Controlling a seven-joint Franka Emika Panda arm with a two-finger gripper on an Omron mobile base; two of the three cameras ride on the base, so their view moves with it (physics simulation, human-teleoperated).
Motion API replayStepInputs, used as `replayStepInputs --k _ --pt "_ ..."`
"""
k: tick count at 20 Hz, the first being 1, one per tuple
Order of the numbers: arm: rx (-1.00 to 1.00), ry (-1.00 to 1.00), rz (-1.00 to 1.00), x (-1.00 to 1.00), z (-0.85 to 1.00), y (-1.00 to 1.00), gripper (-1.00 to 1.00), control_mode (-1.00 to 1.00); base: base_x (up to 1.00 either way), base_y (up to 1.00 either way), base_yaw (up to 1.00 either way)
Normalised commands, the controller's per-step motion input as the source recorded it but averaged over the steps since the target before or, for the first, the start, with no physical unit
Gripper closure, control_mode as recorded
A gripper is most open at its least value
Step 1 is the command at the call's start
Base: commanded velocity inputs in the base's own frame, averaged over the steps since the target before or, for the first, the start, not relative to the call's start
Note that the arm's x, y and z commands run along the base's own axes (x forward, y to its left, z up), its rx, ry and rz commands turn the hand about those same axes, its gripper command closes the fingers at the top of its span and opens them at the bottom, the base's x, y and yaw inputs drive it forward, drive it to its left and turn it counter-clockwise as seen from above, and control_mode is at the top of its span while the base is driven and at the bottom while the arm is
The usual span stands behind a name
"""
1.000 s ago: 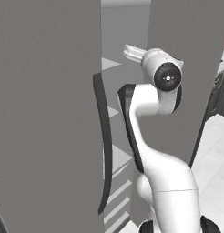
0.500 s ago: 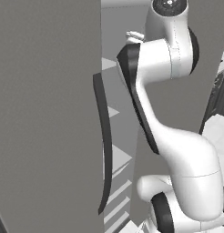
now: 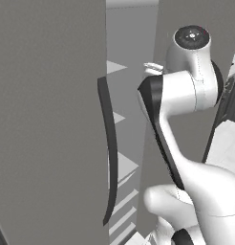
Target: Take the bottled waters from the counter and place them in the freezer to freeze. Close the freezer door after placing the bottles.
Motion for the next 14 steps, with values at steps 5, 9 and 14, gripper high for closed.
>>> replayStepInputs --k 5,9,14 --pt "0.01 -0.17 0.12 0.00 -0.43 -0.04 -1.00 -1.00 0.00 0.00 0.00" --pt "-0.01 -0.05 0.04 -0.02 -0.19 -0.04 -1.00 -1.00 0.00 0.00 0.00" --pt "0.00 0.00 0.09 -0.43 -0.19 0.00 -1.00 1.00 -0.40 -0.01 0.06"
